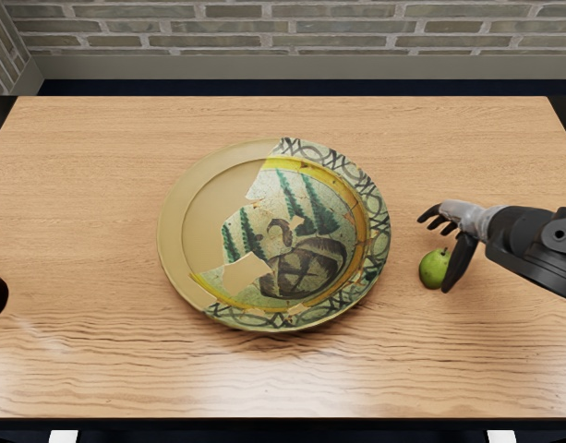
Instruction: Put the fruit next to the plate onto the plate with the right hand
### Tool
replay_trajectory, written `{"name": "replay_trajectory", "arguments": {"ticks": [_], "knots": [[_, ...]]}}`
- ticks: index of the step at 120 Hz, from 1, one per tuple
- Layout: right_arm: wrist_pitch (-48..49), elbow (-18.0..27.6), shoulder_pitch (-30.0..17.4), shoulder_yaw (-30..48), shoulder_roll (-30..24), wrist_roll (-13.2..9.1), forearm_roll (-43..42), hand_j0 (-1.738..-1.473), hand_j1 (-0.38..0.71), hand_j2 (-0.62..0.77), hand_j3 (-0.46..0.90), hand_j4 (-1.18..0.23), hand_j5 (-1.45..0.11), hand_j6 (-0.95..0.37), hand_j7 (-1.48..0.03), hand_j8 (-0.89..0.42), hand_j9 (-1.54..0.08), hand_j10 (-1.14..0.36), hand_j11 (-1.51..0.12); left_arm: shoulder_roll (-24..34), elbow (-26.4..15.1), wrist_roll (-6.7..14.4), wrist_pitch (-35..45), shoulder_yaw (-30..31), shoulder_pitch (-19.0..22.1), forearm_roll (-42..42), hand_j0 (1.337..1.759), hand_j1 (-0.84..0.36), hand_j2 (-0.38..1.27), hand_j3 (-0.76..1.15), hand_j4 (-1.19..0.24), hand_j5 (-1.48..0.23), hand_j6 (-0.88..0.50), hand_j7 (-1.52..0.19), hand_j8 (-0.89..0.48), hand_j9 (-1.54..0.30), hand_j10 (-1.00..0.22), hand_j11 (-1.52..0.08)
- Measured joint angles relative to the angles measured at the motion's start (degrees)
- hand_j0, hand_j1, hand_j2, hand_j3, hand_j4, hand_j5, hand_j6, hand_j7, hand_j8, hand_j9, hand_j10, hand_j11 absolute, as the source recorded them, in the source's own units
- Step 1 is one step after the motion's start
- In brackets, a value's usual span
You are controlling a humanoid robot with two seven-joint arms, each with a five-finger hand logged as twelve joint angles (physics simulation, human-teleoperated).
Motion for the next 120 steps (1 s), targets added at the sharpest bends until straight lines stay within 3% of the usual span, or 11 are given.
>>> {"name": "replay_trajectory", "arguments": {"ticks": [72,120], "knots": [[-1.7,0.0,-1.9,-0.5,0.3,0.0,0.6,-1.658,0.11,-0.07,0.0,-0.38,-0.5,-0.38,-0.5,-0.38,-0.5,-0.38,-0.5,0.0,0.0,0.0,0.0,0.0,0.0,0.0,1.658,0.35,0.0,0.0,0.0,0.0,0.0,0.0,0.0,0.0,0.0,0.0],[-1.6,0.2,-2.4,-0.4,0.6,0.0,0.4,-1.658,0.17,-0.07,0.0,-0.44,-0.57,-0.44,-0.57,-0.44,-0.57,-0.44,-0.57,0.0,0.0,0.0,0.0,0.0,0.0,0.0,1.658,0.35,0.0,0.0,0.0,0.0,0.0,0.0,0.0,0.0,0.0,0.0]]}}
